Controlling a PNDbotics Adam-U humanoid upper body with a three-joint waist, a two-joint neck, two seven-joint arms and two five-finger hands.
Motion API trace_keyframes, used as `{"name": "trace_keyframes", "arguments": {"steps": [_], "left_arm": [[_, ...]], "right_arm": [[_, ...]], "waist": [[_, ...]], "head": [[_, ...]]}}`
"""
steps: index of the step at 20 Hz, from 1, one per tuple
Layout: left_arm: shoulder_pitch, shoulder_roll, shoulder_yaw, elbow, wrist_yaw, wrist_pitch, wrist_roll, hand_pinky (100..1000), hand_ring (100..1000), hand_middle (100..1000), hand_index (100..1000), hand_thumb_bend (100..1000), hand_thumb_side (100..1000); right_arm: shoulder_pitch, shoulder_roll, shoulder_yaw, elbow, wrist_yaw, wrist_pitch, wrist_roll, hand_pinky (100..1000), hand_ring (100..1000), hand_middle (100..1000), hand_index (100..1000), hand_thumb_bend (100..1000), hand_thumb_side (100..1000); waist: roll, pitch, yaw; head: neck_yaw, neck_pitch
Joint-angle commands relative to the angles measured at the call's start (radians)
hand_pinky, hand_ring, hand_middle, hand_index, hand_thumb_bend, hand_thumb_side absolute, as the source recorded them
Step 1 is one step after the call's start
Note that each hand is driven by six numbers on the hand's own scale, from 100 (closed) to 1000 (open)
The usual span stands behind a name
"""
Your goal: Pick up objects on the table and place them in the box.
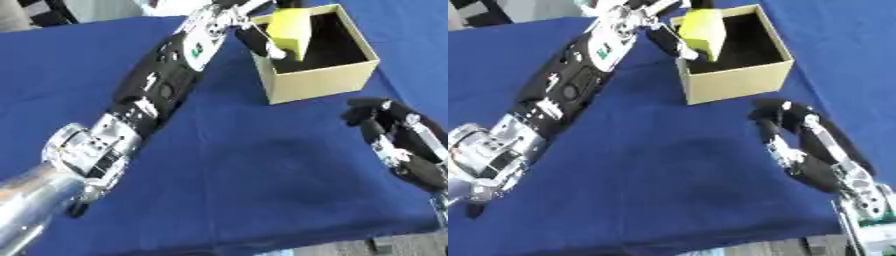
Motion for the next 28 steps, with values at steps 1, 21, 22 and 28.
{"name": "trace_keyframes", "arguments": {"steps": [1,21,22,28], "left_arm": [[-0.014,0.009,-0.002,-0.028,-0.006,-0.014,-0.023,796,618,646,813,768,334],[0.263,0.292,0.074,-0.580,0.589,0.143,0.026,843,598,619,781,617,353],[0.312,0.318,0.098,-0.629,0.640,0.167,0.040,849,596,618,783,583,377],[0.598,0.348,0.260,-0.831,0.857,0.276,0.120,878,587,609,783,482,478]], "right_arm": [[-0.017,0.001,0.000,-0.009,-0.010,-0.001,0.001,742,762,660,839,100,657],[0.030,-0.058,-0.076,-0.013,0.007,0.005,-0.078,742,762,660,837,100,626],[0.032,-0.063,-0.084,-0.014,0.008,0.006,-0.086,741,762,660,837,100,621],[0.044,-0.077,-0.115,-0.023,0.010,0.011,-0.124,741,762,662,838,100,611]], "waist": [[-0.005,-0.015,-0.001],[-0.031,-0.067,0.171],[-0.033,-0.069,0.184],[-0.047,-0.074,0.238]], "head": [[0.000,0.005],[-0.102,0.005],[-0.106,0.005],[-0.107,0.005]]}}
